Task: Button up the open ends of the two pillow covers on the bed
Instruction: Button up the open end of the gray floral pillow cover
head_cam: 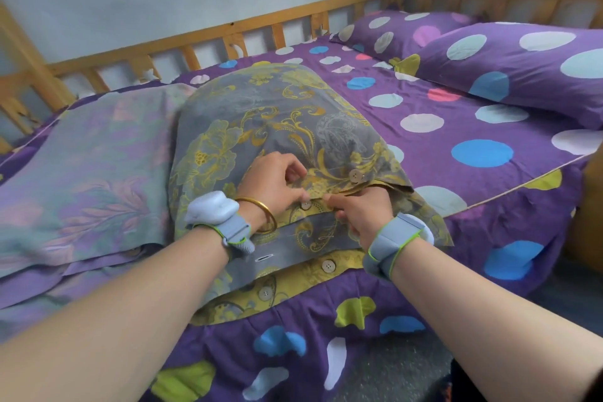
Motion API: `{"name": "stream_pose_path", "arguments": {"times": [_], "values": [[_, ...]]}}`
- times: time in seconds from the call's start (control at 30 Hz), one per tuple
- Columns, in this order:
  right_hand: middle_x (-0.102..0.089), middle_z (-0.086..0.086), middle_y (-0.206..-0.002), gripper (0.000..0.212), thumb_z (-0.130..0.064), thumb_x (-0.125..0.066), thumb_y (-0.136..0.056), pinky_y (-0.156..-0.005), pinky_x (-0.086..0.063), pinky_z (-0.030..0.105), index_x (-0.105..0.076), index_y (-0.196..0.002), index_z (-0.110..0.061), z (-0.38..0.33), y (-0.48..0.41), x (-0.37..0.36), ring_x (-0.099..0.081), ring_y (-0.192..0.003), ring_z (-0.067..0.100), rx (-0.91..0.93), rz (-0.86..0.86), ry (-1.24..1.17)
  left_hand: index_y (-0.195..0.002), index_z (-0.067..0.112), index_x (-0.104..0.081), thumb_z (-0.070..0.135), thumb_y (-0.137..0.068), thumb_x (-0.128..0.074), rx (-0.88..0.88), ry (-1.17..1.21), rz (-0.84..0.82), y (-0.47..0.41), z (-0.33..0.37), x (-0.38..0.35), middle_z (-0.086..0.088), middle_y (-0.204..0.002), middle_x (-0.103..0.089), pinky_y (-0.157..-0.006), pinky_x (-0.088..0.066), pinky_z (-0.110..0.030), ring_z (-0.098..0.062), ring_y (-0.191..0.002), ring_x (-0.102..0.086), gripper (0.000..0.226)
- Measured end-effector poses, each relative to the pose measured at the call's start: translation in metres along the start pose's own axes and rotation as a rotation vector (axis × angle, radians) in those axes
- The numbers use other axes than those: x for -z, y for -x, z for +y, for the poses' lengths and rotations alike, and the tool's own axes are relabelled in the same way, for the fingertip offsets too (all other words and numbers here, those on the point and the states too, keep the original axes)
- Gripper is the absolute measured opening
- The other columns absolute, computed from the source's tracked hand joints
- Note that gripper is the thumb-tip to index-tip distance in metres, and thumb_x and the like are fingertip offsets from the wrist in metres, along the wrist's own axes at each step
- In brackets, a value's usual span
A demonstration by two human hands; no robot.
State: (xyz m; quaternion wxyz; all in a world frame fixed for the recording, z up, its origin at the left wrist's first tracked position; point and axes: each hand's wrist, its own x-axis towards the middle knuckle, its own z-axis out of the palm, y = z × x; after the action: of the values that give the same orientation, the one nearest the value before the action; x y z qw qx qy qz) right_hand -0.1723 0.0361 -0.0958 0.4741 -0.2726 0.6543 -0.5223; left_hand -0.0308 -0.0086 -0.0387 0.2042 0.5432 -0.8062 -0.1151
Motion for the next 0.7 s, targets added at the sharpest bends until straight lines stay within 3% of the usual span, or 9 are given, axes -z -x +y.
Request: {"name": "stream_pose_path", "arguments": {"times": [0.1, 0.2, 0.27, 0.33, 0.43, 0.5, 0.63, 0.7], "values": [[-0.063, 0.006, -0.057, 0.019, -0.018, -0.070, -0.080, -0.045, -0.038, 0.027, -0.057, -0.069, -0.009, 0.003, 0.003, -0.005, -0.054, -0.044, 0.017, 0.044, 0.055, 0.017, -0.104, 0.028, -0.060, 0.032, -0.064, -0.081, -0.118, -0.252, -0.007, 0.008, -0.010, -0.004, 0.005, -0.100, -0.056, -0.089, -0.042, -0.030, -0.017, -0.098, -0.048, 0.045], [-0.059, 0.011, -0.077, 0.010, -0.005, -0.053, -0.091, -0.039, -0.051, 0.025, -0.049, -0.082, -0.005, -0.005, 0.010, -0.011, -0.070, -0.056, 0.024, -0.021, -0.056, -0.311, -0.102, 0.025, -0.058, 0.024, -0.075, -0.069, -0.180, -0.311, 0.086, 0.011, -0.015, -0.010, 0.003, -0.100, -0.056, -0.091, -0.038, -0.032, -0.022, -0.103, -0.048, 0.030], [-0.058, 0.014, -0.084, 0.005, -0.003, -0.051, -0.093, -0.052, -0.061, 0.032, -0.049, -0.089, -0.001, -0.008, 0.015, -0.015, -0.073, -0.069, 0.032, -0.071, -0.174, -0.476, -0.099, 0.024, -0.060, 0.020, -0.079, -0.061, -0.182, -0.294, 0.122, 0.012, -0.014, -0.011, 0.002, -0.097, -0.058, -0.089, -0.040, -0.034, -0.023, -0.101, -0.052, 0.021], [-0.065, 0.017, -0.092, 0.010, -0.004, -0.055, -0.092, -0.063, -0.062, 0.034, -0.054, -0.096, 0.006, -0.007, 0.016, -0.017, -0.072, -0.086, 0.036, -0.106, -0.272, -0.492, -0.096, 0.021, -0.064, 0.018, -0.082, -0.057, -0.160, -0.270, 0.119, 0.010, -0.013, -0.012, -0.001, -0.095, -0.062, -0.087, -0.043, -0.037, -0.025, -0.099, -0.056, 0.016], [-0.069, 0.019, -0.092, 0.025, -0.001, -0.071, -0.081, -0.056, -0.060, 0.027, -0.060, -0.101, 0.011, -0.004, 0.018, -0.022, -0.070, -0.068, 0.025, -0.065, -0.294, -0.320, -0.089, 0.017, -0.069, 0.019, -0.082, -0.059, -0.112, -0.203, 0.098, 0.007, -0.011, -0.012, -0.005, -0.092, -0.064, -0.084, -0.047, -0.036, -0.027, -0.093, -0.060, 0.012], [-0.067, 0.016, -0.082, 0.013, 0.001, -0.071, -0.080, -0.047, -0.057, 0.024, -0.061, -0.088, 0.003, -0.002, 0.018, -0.025, -0.067, -0.056, 0.018, -0.044, -0.287, -0.262, -0.086, 0.017, -0.070, 0.020, -0.082, -0.063, -0.078, -0.152, 0.090, 0.006, -0.010, -0.009, -0.002, -0.085, -0.062, -0.082, -0.048, -0.035, -0.026, -0.087, -0.060, 0.009], [-0.067, 0.018, -0.079, 0.023, -0.007, -0.075, -0.078, -0.047, -0.057, 0.027, -0.063, -0.093, 0.007, -0.002, 0.018, -0.029, -0.067, -0.053, 0.019, 0.009, -0.248, -0.228, -0.083, 0.020, -0.071, 0.023, -0.079, -0.066, -0.057, -0.067, 0.105, 0.009, -0.010, -0.005, -0.001, -0.084, -0.066, -0.080, -0.049, -0.033, -0.022, -0.084, -0.061, 0.007], [-0.067, 0.020, -0.079, 0.020, -0.007, -0.076, -0.077, -0.048, -0.057, 0.029, -0.057, -0.082, -0.001, -0.004, 0.020, -0.030, -0.067, -0.051, 0.020, 0.031, -0.248, -0.235, -0.084, 0.020, -0.073, 0.023, -0.079, -0.066, -0.048, -0.023, 0.128, 0.010, -0.010, -0.002, -0.002, -0.085, -0.070, -0.080, -0.049, -0.029, -0.021, -0.084, -0.062, 0.009]]}}
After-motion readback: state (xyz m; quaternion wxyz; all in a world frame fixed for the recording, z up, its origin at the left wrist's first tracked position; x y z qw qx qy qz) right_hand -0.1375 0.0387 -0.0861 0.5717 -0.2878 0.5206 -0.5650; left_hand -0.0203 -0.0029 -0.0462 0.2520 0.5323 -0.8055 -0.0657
